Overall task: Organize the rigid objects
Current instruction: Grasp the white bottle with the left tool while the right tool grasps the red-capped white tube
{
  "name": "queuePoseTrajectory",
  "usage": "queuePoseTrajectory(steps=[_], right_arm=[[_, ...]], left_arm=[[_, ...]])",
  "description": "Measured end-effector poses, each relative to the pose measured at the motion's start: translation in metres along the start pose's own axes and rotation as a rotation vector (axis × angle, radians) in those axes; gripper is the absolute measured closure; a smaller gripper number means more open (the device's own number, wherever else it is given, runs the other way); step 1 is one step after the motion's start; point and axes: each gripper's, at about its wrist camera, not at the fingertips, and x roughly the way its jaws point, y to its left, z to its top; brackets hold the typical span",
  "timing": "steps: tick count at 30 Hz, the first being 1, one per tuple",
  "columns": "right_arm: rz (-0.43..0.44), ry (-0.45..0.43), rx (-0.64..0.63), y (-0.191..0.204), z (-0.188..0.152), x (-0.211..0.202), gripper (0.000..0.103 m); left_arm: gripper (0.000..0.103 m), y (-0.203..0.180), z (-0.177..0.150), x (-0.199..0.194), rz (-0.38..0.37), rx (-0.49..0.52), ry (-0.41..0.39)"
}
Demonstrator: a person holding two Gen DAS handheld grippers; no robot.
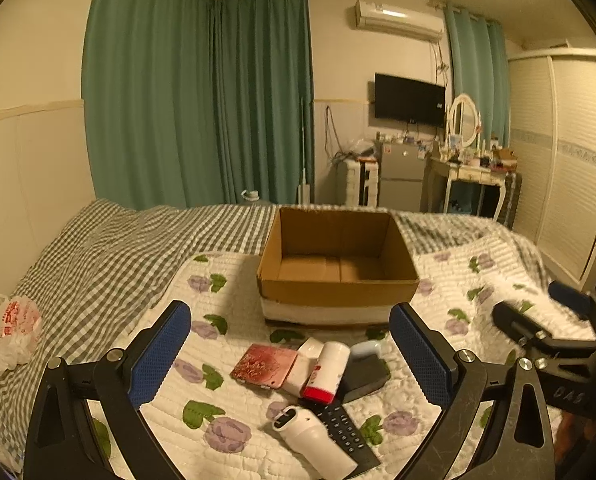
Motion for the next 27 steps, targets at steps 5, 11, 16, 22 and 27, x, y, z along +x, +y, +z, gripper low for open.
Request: queuePoseTrajectory(steps=[5, 11, 16, 22, 27], right_arm=[[0.007, 0.053, 0.017, -0.008, -0.015, 0.020, 0.000], [0.024, 0.140, 0.027, -0.015, -0.034, 0.047, 0.000], [0.047, 0.197, 0.042, -0.017, -0.043, 0.064, 0.000], [0.048, 0.217, 0.011, -0.010, -0.046, 0.069, 0.000], [0.077, 0.235, -0.041, 0.010, -0.042, 0.074, 0.000]], left_arm=[[0.004, 0.003, -0.034, 0.047, 0.037, -0.014, 0.181], [0.011, -0.011, -0.091, 0.095, 0.046, 0.024, 0.422], [0.048, -0.016, -0.109, 0.110, 0.009, 0.040, 0.534], [0.060, -0.011, -0.086, 0.095, -0.005, 0.031, 0.462], [0.060, 0.001, -0.053, 0.092, 0.018, 0.046, 0.398]])
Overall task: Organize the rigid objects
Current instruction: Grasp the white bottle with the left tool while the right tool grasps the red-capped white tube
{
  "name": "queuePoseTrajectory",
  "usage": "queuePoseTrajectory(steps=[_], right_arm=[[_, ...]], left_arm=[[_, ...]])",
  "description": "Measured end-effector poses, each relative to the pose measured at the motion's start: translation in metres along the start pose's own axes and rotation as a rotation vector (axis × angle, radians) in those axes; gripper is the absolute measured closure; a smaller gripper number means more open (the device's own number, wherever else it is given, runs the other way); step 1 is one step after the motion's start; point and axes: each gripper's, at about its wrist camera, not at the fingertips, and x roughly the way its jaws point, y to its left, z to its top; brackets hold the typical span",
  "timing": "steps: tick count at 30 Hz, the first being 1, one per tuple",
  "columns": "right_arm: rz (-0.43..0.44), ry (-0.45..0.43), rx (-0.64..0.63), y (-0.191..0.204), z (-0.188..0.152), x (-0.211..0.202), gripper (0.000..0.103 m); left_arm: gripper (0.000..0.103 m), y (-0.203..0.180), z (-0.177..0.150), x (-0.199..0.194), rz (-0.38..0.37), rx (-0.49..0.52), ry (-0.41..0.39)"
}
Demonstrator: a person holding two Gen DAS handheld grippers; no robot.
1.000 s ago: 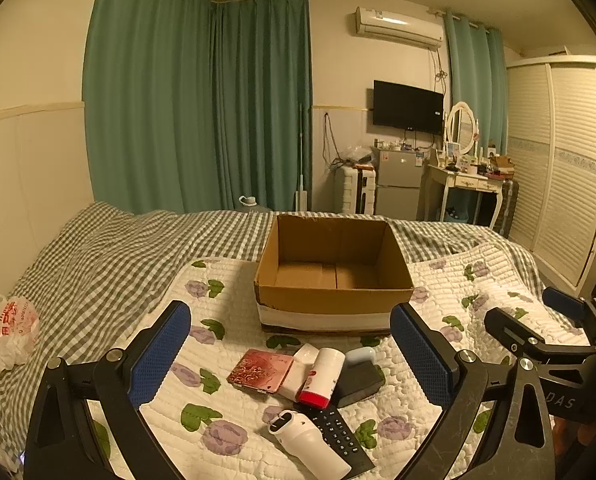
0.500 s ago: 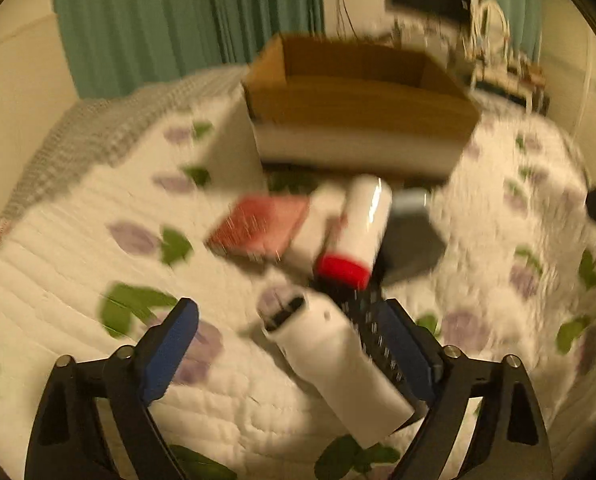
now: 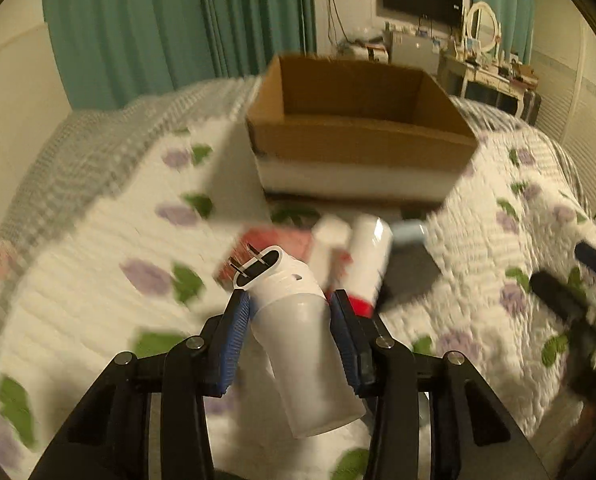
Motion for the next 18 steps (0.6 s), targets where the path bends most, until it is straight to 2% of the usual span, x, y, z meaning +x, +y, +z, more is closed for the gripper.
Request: queuePoseTrajectory(steps=[4, 7, 11, 13, 16, 18], right_arm=[[0.062, 0.032, -0.068, 0.032, 0.011, 0.014, 0.001], [0.114, 0.082, -0.126, 0.062, 0.020, 0.035, 0.010], [0.145, 0.151, -0.139, 0.088, 0.024, 0.072, 0.019], [0.143, 0.191, -0.132, 0.095, 0.023, 0.092, 0.036], [0.160, 0.245, -0.111, 0.100, 0.019, 0.114, 0.041], [0.160, 0.251, -0.092, 0.102, 0.019, 0.122, 0.040]], left_arm=[[0.060, 0.011, 0.029, 0.002, 0.026, 0.056, -0.058], [0.060, 0.020, 0.043, 0.012, 0.031, 0.077, -0.073], [0.060, 0.028, 0.042, 0.019, 0.054, 0.091, -0.098], [0.060, 0.034, 0.040, 0.023, 0.055, 0.075, -0.094], [0.060, 0.043, 0.037, 0.028, 0.020, 0.042, -0.082], [0.060, 0.047, 0.036, 0.029, 0.010, 0.028, -0.081]])
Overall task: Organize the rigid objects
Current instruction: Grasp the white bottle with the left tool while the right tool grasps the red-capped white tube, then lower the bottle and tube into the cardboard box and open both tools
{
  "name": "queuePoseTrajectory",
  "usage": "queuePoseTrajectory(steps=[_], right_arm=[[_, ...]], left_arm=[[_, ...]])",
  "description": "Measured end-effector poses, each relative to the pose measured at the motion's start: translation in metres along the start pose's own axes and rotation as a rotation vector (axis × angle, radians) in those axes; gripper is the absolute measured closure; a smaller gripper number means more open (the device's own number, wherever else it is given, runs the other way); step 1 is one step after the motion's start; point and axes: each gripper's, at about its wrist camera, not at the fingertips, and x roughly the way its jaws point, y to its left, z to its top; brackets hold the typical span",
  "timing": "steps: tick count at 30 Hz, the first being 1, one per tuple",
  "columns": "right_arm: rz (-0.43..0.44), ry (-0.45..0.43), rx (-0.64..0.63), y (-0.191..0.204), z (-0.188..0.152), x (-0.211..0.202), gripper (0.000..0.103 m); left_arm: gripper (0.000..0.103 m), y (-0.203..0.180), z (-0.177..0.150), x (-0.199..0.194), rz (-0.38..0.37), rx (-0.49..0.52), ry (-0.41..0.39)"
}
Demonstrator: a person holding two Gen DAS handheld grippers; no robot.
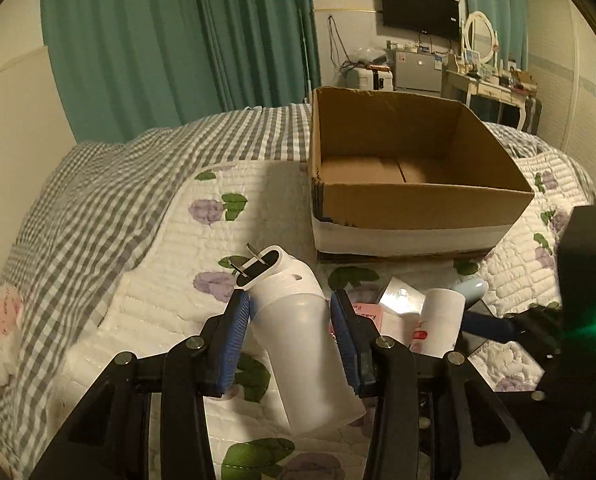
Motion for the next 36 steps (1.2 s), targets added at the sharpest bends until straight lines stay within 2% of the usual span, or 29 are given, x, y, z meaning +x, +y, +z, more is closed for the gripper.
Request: queuePoseTrajectory(steps=[2, 3, 4, 8, 11, 15, 18, 21, 24, 28, 30, 36], right_arm=[[-0.023, -0.011, -0.013, 0.003, 0.003, 0.004, 0.046], [-0.008, -0.019, -0.010, 0.002, 0.005, 0.006, 0.058], [-0.008, -0.019, -0.003, 0.001, 0.006, 0.006, 0.059], [0.002, -0.038, -0.022, 0.000, 0.004, -0.006, 0.062], [0.003, -0.074, -0.036, -0.002, 0.002, -0.032, 0.065], [0.012, -0.157, -0.035, -0.013, 0.014, -0.079, 0.066], [0.002, -0.234, -0.044, -0.025, 0.032, -0.114, 0.066], [-0.008, -0.286, -0.052, -0.041, 0.055, -0.145, 0.066], [-0.028, -0.321, -0.051, -0.057, 0.080, -0.159, 0.066], [-0.041, -0.330, -0.034, -0.081, 0.105, -0.158, 0.066], [-0.047, -0.319, -0.028, -0.092, 0.116, -0.149, 0.066], [-0.050, -0.220, -0.037, -0.114, 0.130, -0.090, 0.066]], left_arm=[[0.060, 0.003, 0.000, 0.001, -0.013, -0.014, 0.003], [0.060, 0.005, -0.001, 0.001, -0.018, -0.020, 0.005], [0.060, 0.006, -0.002, 0.001, -0.023, -0.028, 0.009], [0.060, 0.007, -0.003, -0.001, -0.025, -0.038, 0.009], [0.060, 0.004, -0.002, -0.006, -0.032, -0.036, 0.000], [0.060, -0.007, 0.006, -0.020, -0.012, -0.020, -0.009], [0.060, -0.013, 0.023, -0.040, -0.062, -0.031, -0.049], [0.060, -0.024, 0.048, -0.056, -0.066, -0.018, -0.097], [0.060, -0.036, 0.078, -0.062, -0.113, 0.005, -0.135], [0.060, -0.050, 0.112, -0.045, -0.116, 0.028, -0.141], [0.060, -0.055, 0.123, -0.031, -0.142, 0.029, -0.132], [0.060, -0.063, 0.140, 0.033, -0.138, 0.042, -0.059]])
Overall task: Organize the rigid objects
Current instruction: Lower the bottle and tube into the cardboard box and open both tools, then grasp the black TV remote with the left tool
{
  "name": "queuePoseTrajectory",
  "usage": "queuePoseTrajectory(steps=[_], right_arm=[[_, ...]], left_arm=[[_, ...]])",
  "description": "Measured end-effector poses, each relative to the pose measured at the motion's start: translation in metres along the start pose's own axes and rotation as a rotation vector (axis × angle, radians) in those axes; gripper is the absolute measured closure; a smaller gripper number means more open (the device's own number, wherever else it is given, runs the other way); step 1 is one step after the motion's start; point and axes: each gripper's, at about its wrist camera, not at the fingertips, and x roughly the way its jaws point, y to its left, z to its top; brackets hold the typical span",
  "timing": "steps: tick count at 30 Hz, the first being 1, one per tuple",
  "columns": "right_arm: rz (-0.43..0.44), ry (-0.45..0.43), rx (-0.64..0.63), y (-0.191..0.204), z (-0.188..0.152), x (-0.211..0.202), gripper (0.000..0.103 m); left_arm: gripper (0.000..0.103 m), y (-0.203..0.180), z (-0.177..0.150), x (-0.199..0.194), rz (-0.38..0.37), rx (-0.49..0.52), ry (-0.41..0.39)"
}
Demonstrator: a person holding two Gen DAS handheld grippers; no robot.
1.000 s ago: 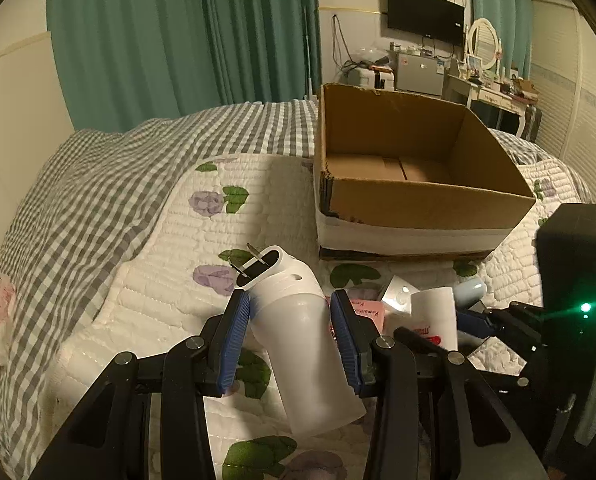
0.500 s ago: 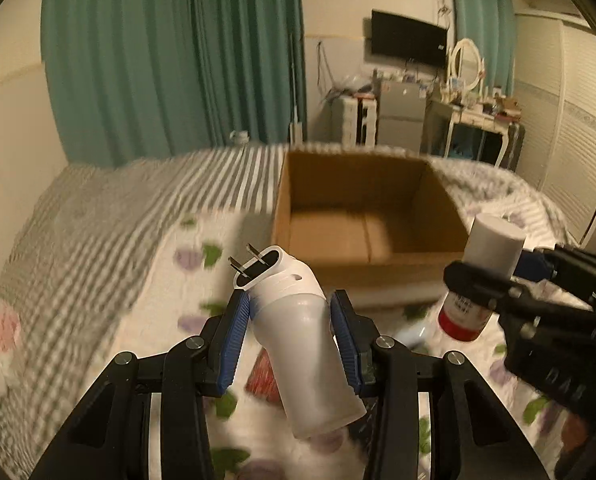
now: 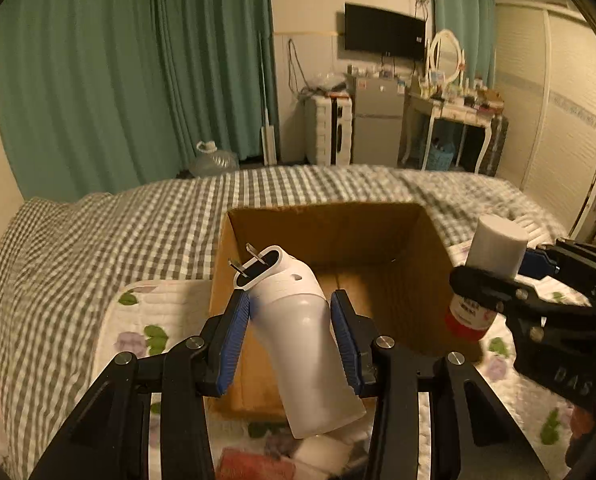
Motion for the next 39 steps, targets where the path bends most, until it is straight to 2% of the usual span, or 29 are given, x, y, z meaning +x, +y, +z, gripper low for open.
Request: queuePoseTrajectory(steps=[6, 11, 12, 13, 15, 20, 23, 27, 33, 39], right_arm=[[0.013, 0.090, -0.007, -0.009, -0.011, 0.059, 0.066], [0.048, 0.086, 0.037, -0.018, -0.011, 0.073, 0.064], [0.051, 0.070, 0.045, -0.019, -0.008, 0.070, 0.061], [0.046, 0.047, 0.050, -0.021, -0.005, 0.064, 0.049], [0.031, -0.006, 0.060, -0.023, 0.000, 0.047, 0.037], [-0.007, -0.108, 0.080, -0.030, 0.003, 0.000, 0.033], [-0.034, -0.162, 0.084, -0.030, -0.002, -0.031, 0.021], [-0.060, -0.191, 0.084, -0.026, -0.027, -0.065, 0.019], [-0.080, -0.142, 0.080, -0.018, -0.070, -0.083, 0.018], [-0.114, -0.093, 0.068, -0.009, -0.120, -0.089, 0.016]], left_arm=[[0.060, 0.009, -0.011, 0.047, 0.001, -0.013, 0.060], [0.057, 0.006, -0.016, 0.055, -0.011, -0.003, 0.056], [0.057, 0.005, -0.016, 0.052, -0.004, 0.001, 0.045], [0.050, 0.004, -0.016, 0.049, 0.002, 0.001, 0.033], [0.043, 0.005, -0.013, 0.043, 0.013, 0.001, 0.014], [0.042, 0.002, -0.011, 0.010, 0.037, -0.001, -0.026], [0.041, 0.001, -0.017, -0.015, 0.044, -0.014, -0.045], [0.040, -0.003, -0.033, -0.049, 0.060, -0.023, -0.059], [0.040, -0.009, -0.067, -0.083, 0.089, -0.049, -0.042], [0.040, -0.017, -0.115, -0.077, 0.091, -0.123, 0.049]])
